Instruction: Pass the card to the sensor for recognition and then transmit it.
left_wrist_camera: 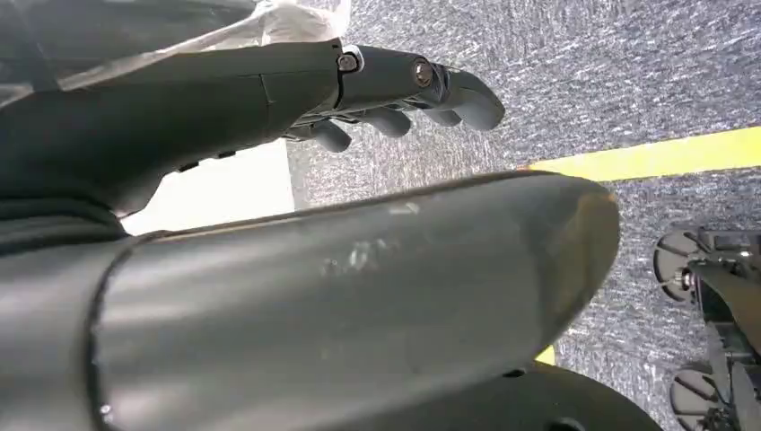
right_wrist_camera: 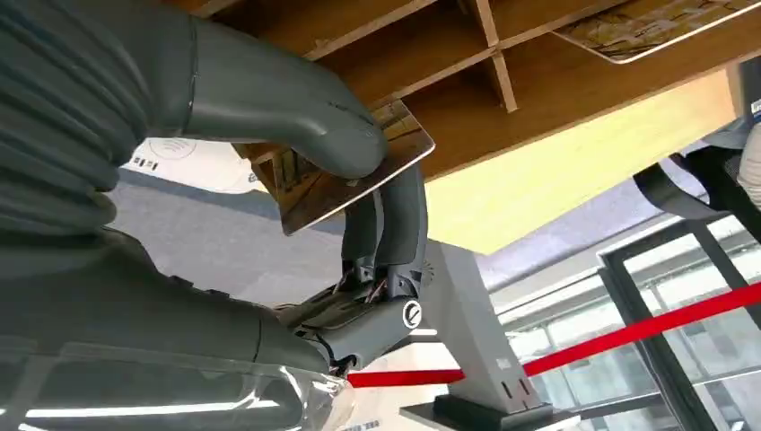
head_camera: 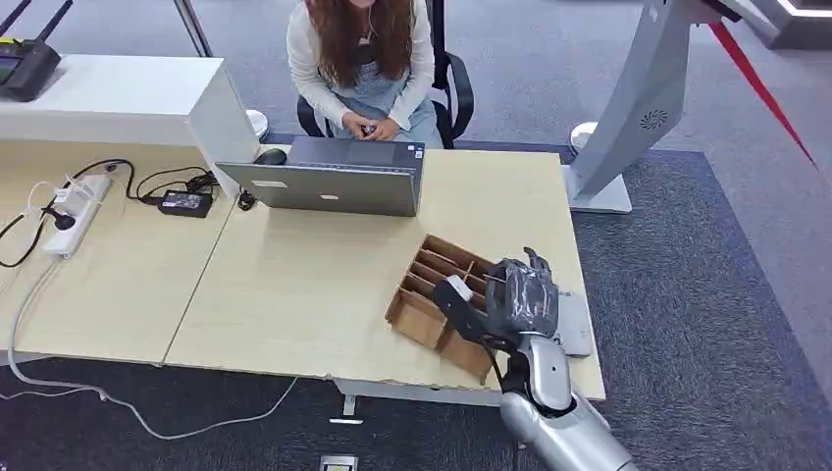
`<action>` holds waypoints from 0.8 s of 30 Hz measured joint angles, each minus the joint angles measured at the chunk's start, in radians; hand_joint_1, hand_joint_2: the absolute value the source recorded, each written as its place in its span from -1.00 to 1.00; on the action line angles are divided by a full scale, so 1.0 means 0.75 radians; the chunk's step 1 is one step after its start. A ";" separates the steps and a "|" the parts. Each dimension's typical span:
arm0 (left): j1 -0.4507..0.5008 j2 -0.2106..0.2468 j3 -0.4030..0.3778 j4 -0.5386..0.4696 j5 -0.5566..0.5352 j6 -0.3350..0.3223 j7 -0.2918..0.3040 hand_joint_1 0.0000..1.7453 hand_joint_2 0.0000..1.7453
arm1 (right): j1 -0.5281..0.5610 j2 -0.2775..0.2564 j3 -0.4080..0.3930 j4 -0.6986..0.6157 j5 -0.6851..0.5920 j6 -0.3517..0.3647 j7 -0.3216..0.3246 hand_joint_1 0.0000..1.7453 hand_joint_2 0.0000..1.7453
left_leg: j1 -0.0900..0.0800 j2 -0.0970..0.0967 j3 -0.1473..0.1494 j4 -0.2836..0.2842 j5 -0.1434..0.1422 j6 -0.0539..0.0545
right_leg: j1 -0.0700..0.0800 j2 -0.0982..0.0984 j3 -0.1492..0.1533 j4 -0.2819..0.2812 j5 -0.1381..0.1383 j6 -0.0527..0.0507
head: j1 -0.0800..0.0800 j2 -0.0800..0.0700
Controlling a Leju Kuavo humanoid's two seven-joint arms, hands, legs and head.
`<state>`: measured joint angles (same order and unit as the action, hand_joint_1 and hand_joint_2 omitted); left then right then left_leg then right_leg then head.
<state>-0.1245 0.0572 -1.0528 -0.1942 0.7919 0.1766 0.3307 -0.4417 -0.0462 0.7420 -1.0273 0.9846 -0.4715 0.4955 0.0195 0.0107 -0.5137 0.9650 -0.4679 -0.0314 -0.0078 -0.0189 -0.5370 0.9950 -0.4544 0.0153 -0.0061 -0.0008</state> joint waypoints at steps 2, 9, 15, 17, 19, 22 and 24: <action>0.000 0.000 0.000 0.000 0.000 0.000 -0.001 -1.00 -1.00 | 0.000 0.000 0.000 0.000 0.000 -0.001 0.001 0.70 1.00 | 0.000 0.000 0.000 0.000 0.000 0.000 | 0.000 0.000 0.000 0.000 0.000 0.000 | 0.000 0.000; 0.000 0.000 0.000 0.000 0.000 0.000 -0.002 -1.00 -1.00 | 0.000 0.000 0.000 0.000 0.000 -0.001 0.002 0.70 1.00 | 0.000 0.000 0.000 0.000 0.000 0.000 | 0.000 0.000 0.000 0.000 0.000 0.000 | 0.000 0.000; 0.000 0.000 0.000 0.000 0.001 0.000 -0.004 -1.00 -1.00 | 0.000 0.000 0.000 0.001 0.000 -0.001 0.002 0.72 1.00 | 0.000 0.000 0.000 0.000 0.000 0.000 | 0.000 0.000 0.000 0.000 0.000 0.000 | 0.000 0.000; 0.000 0.000 0.000 0.000 0.002 0.000 -0.004 -1.00 -1.00 | 0.000 0.000 0.000 0.001 -0.002 -0.005 0.002 0.80 1.00 | 0.000 0.000 0.000 0.000 0.000 0.000 | 0.000 0.000 0.000 0.000 0.000 0.000 | 0.000 0.000; 0.000 0.000 0.000 0.000 0.002 0.000 -0.006 -1.00 -1.00 | 0.000 0.000 0.000 0.001 -0.002 -0.010 0.002 0.96 1.00 | 0.000 0.000 0.000 0.000 0.000 0.000 | 0.000 0.000 0.000 0.000 0.000 0.000 | 0.000 0.000; 0.000 0.000 0.000 0.000 0.002 0.003 -0.008 -1.00 -1.00 | 0.001 0.000 0.000 0.001 -0.002 -0.027 -0.005 1.00 1.00 | 0.000 0.000 0.000 0.000 0.000 0.000 | 0.000 0.000 0.000 0.000 0.000 0.000 | 0.000 0.000; 0.000 0.000 0.000 0.000 0.003 0.004 -0.009 -1.00 -1.00 | 0.000 0.000 0.000 -0.001 -0.001 -0.040 -0.008 1.00 1.00 | 0.000 0.000 0.000 0.000 0.000 0.000 | 0.000 0.000 0.000 0.000 0.000 0.000 | 0.000 0.000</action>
<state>-0.1244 0.0572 -1.0529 -0.1942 0.7942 0.1797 0.3243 -0.4414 -0.0465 0.7420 -1.0277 0.9838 -0.5016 0.4895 0.0195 0.0107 -0.5138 0.9650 -0.4679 -0.0314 -0.0078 -0.0188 -0.5370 0.9950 -0.4544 0.0153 -0.0061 -0.0008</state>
